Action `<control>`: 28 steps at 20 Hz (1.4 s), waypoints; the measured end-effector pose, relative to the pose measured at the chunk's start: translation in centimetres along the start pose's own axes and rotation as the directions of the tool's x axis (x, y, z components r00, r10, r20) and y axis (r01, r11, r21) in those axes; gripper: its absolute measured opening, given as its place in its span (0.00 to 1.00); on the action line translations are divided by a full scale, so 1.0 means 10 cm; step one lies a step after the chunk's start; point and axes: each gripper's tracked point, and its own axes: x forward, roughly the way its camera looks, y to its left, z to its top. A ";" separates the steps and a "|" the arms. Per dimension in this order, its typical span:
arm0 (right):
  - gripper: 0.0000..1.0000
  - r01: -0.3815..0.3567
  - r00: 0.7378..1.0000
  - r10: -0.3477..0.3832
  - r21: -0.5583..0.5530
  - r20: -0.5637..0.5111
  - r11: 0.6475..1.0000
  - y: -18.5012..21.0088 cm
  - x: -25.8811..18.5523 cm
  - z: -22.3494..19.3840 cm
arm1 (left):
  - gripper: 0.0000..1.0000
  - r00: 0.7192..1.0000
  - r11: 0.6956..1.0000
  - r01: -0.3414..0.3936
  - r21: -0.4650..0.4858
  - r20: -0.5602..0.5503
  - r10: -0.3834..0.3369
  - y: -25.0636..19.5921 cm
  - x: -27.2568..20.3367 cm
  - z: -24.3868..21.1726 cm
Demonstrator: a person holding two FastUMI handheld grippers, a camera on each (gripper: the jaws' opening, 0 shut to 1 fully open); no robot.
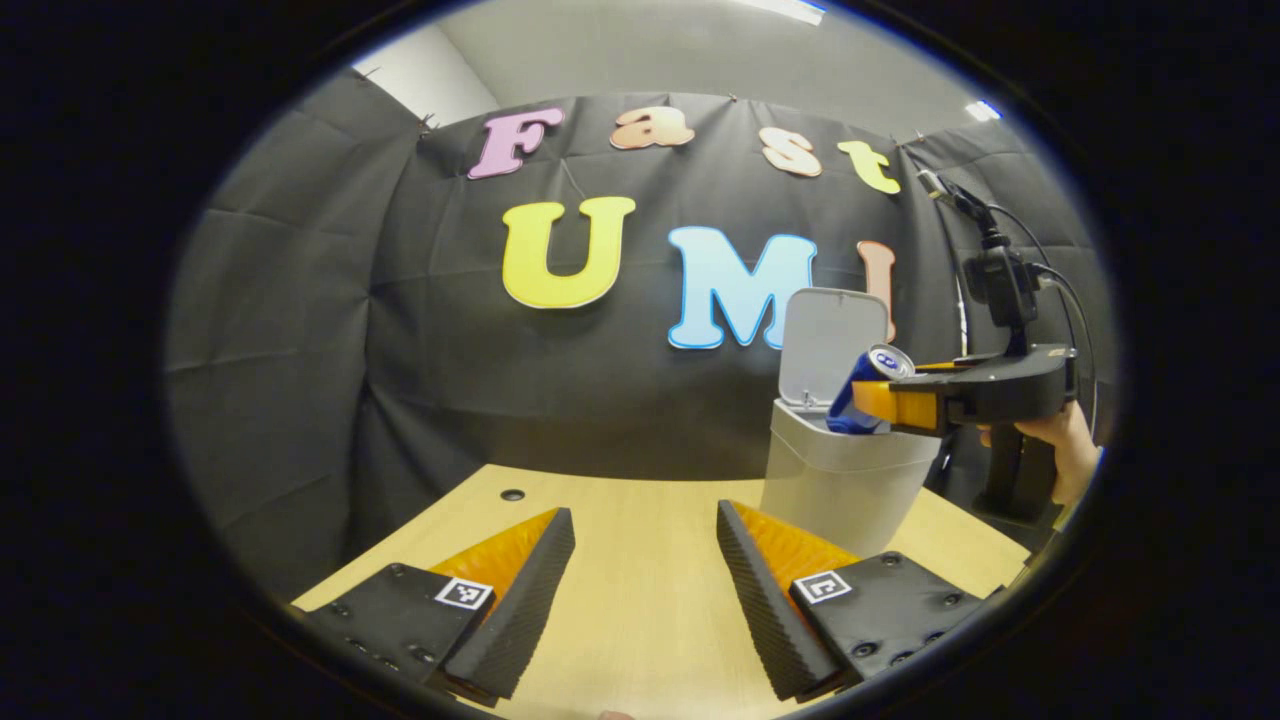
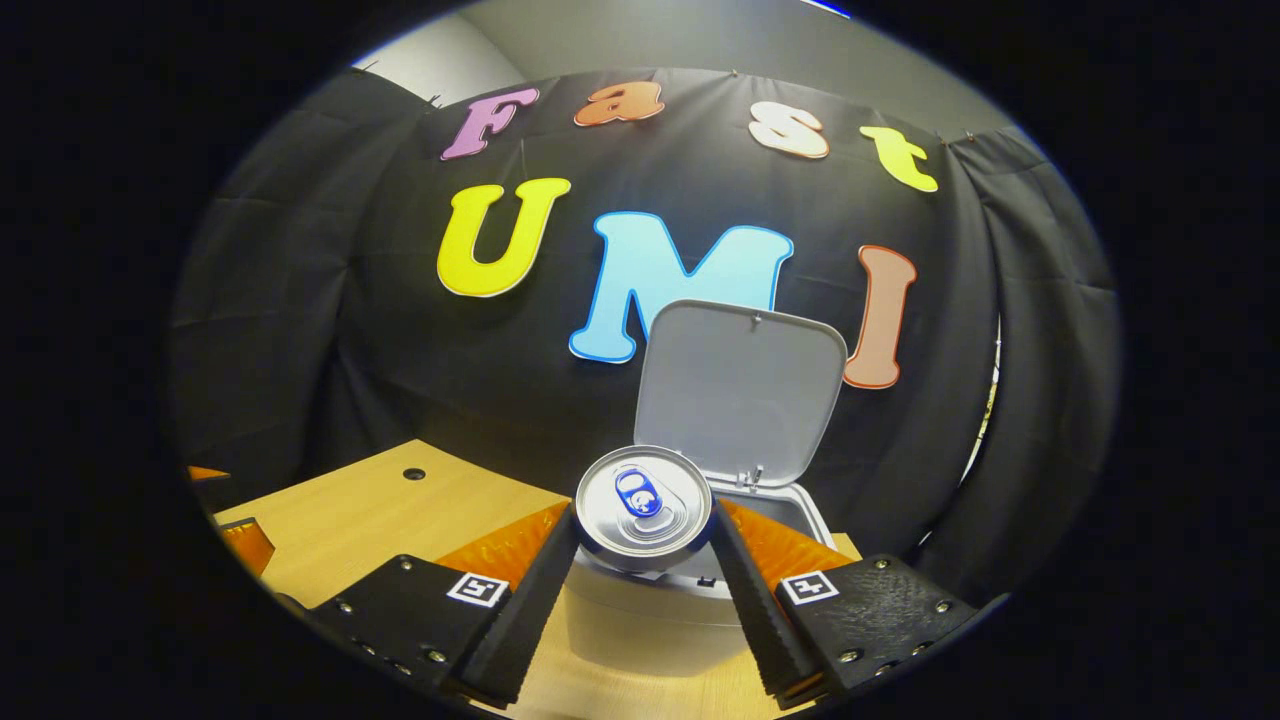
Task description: Press the lid of the desktop garbage bin to open it, pick up the crumpled paper on the desktop and throw it into the bin, then pick up the pop can on the desktop and drop it into the bin, and finally close the garbage bin lid.
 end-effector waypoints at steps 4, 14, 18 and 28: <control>0.90 0.004 1.000 -0.004 0.012 0.003 1.000 -0.02 0.00 0.02 | 0.94 1.000 1.000 -0.001 -0.002 0.001 0.001 0.01 -0.01 -0.01; 0.90 0.032 0.999 -0.032 0.005 0.043 0.999 -0.13 -0.04 0.28 | 0.94 1.000 1.000 0.010 -0.004 0.019 -0.010 0.02 -0.05 0.04; 0.90 0.061 0.996 -0.061 0.009 0.067 0.998 -0.23 -0.02 0.47 | 0.96 0.999 1.000 0.014 -0.015 0.031 -0.013 0.06 0.01 0.07; 0.90 0.170 0.979 -0.166 -0.020 0.122 0.985 -0.59 0.32 1.02 | 0.94 0.994 0.997 0.083 0.009 0.069 -0.083 0.06 0.59 0.34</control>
